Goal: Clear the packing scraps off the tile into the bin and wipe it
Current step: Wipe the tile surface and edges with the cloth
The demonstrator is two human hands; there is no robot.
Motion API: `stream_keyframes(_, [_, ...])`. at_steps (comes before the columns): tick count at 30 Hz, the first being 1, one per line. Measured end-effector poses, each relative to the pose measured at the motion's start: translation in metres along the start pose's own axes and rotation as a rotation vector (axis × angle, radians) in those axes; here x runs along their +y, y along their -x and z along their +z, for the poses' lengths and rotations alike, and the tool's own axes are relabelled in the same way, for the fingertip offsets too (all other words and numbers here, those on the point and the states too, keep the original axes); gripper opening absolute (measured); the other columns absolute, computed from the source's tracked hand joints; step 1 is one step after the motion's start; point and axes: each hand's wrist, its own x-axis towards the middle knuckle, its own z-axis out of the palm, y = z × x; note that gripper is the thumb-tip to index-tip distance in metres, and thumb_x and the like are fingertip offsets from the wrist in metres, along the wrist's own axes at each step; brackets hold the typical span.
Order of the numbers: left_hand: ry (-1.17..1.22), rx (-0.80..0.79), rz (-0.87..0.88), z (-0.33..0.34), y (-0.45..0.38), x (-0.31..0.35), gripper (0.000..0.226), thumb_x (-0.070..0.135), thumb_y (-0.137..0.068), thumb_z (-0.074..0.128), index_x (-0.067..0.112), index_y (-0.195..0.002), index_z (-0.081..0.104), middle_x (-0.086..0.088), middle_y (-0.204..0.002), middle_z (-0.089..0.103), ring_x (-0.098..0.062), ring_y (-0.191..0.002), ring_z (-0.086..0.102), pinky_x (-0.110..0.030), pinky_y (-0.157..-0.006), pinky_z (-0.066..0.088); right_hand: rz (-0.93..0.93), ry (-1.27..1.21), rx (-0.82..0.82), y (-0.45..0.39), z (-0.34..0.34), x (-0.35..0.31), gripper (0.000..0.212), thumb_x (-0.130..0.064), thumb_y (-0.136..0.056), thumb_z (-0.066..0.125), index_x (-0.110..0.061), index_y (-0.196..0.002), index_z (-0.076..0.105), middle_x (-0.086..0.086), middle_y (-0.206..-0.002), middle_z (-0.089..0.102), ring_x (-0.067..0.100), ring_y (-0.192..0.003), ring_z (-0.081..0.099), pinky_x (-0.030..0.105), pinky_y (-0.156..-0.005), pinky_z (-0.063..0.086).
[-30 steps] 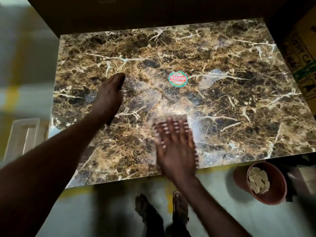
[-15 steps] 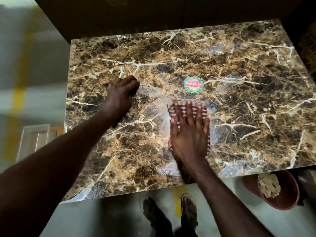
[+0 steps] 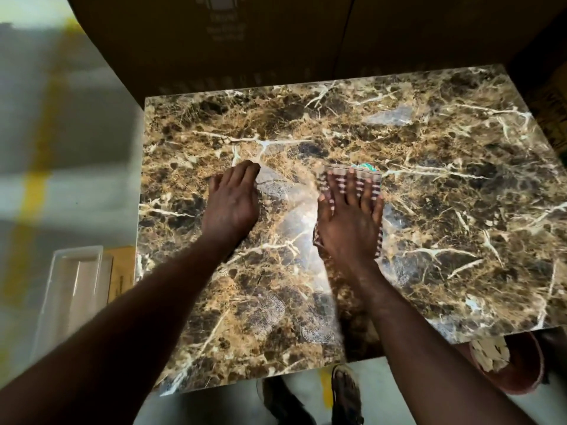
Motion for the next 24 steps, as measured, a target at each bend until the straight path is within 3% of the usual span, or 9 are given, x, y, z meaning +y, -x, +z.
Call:
stream_keyframes(3, [-0.027, 0.009, -0.026, -0.001, -0.001, -0.001, 0.049, 0.036, -0.114, 0.029, 0.021, -0.16, 0.04, -0.002, -0.167, 0.041, -0.019, -0.152, 0.038, -0.055, -0.127, 0.025, -0.005, -0.001, -0.004, -0.009, 0.003, -0.023, 0.062, -0.06, -0.11, 0.013, -0.044, -0.168, -0.003, 0.0, -0.178, -0.005, 0.033, -0.164, -0.009, 0.058, -0.131, -0.003])
stream_keyframes(8, [-0.046, -0.002, -0.071, 0.002, -0.002, -0.003, 0.058, 0.046, -0.115, 0.022, 0.019, -0.165, 0.033, -0.002, -0.173, 0.034, -0.018, -0.16, 0.028, -0.054, -0.132, 0.015, -0.252, 0.039, -0.074, -0.018, 0.002, -0.033, 0.06, -0.06, -0.111, 0.015, -0.046, -0.168, 0.0, -0.005, -0.178, -0.004, 0.029, -0.165, -0.008, 0.054, -0.132, -0.003])
stream_keyframes(10, [-0.039, -0.014, -0.065, 0.002, -0.002, -0.003, 0.058, 0.046, -0.115, 0.021, 0.019, -0.165, 0.032, -0.001, -0.173, 0.033, -0.017, -0.16, 0.028, -0.053, -0.132, 0.015, -0.219, 0.041, -0.049, -0.038, 0.0, -0.02, 0.06, -0.062, -0.111, 0.011, -0.045, -0.168, 0.001, -0.004, -0.178, -0.002, 0.03, -0.165, -0.007, 0.056, -0.131, -0.001])
stream_keyframes(14, [-0.034, -0.033, -0.07, 0.001, -0.003, -0.004, 0.058, 0.046, -0.115, 0.021, 0.02, -0.166, 0.03, 0.0, -0.175, 0.03, -0.015, -0.161, 0.025, -0.052, -0.133, 0.013, 0.03, 0.014, 0.0, -0.076, -0.003, -0.019, 0.063, -0.06, -0.11, 0.011, -0.04, -0.169, 0.003, 0.003, -0.179, 0.001, 0.036, -0.164, -0.002, 0.061, -0.13, -0.001])
stream_keyframes(20, [-0.051, -0.041, -0.074, 0.001, -0.003, -0.003, 0.06, 0.048, -0.114, 0.023, 0.02, -0.168, 0.026, -0.001, -0.175, 0.028, -0.016, -0.162, 0.023, -0.051, -0.134, 0.011, -0.272, 0.031, -0.056, -0.075, 0.004, -0.05, 0.062, -0.061, -0.11, 0.012, -0.043, -0.169, 0.003, -0.004, -0.179, -0.001, 0.03, -0.165, -0.005, 0.057, -0.131, -0.001])
stream_keyframes(24, [-0.064, -0.063, -0.109, 0.002, -0.006, -0.005, 0.068, 0.056, -0.113, 0.017, 0.022, -0.171, 0.008, 0.0, -0.179, 0.009, -0.017, -0.165, 0.006, -0.052, -0.135, 0.009, -0.153, -0.001, -0.021, -0.097, 0.001, -0.041, 0.062, -0.062, -0.11, 0.013, -0.045, -0.168, 0.003, -0.004, -0.179, 0.002, 0.03, -0.165, -0.004, 0.058, -0.131, 0.0])
